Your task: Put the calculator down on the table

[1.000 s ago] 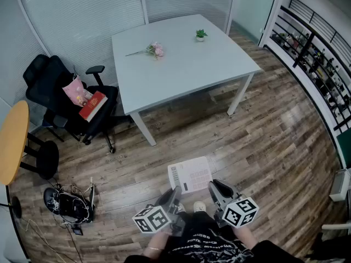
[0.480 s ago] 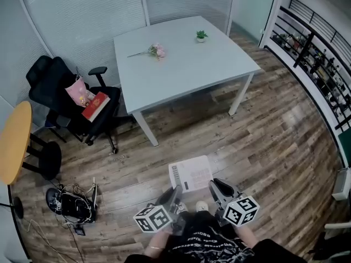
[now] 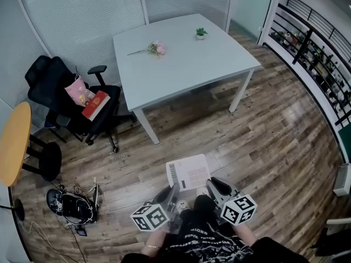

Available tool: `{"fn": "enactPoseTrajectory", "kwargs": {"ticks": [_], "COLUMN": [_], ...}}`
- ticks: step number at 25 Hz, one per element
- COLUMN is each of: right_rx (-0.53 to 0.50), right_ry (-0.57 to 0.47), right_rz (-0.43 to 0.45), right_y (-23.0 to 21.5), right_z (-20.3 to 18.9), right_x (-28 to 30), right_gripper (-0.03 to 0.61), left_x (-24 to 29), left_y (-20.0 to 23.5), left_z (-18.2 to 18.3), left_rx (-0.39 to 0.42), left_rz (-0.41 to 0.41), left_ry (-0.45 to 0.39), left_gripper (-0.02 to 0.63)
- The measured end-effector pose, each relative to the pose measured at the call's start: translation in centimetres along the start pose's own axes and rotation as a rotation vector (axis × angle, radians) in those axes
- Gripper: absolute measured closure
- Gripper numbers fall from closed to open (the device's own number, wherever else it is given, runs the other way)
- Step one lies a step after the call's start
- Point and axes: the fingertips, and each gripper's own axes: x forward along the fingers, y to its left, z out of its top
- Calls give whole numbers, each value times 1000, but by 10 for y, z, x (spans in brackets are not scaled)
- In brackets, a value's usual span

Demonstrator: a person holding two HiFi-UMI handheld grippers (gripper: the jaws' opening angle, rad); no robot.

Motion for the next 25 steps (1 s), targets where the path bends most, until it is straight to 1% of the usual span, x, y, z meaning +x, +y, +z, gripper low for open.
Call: {"fn": "enactPoseTrajectory", "kwargs": {"ticks": [5, 8, 10, 13, 17, 21, 25], "right_rx": [21, 22, 13, -11, -47, -86, -100], "right_ry": [25, 30, 41, 66, 88, 101, 98], "right_rz": [27, 60, 97, 158, 215, 251, 276], "right_y": [-10, -16, -20, -25, -34, -50, -72], "right_z": [0, 9, 19, 37, 69, 96, 121], "right_x": [11, 30, 46, 73, 108, 137, 160], "right_gripper": [508, 508, 508, 508, 508, 506, 508], "left_x": [8, 17, 25, 38, 59, 88, 120], "left_y": [4, 8, 10, 13, 14, 16, 13], "left_z": [2, 16, 28, 51, 82, 108, 128], "left_rx": [-7, -8, -1, -21, -58, -76, -84], "left_rz": [38, 59, 75, 102, 130, 144, 156], "left_ry": [-5, -31, -57, -106, -167, -200, -223], "left_gripper": [546, 546, 546, 548, 548, 548, 546]}}
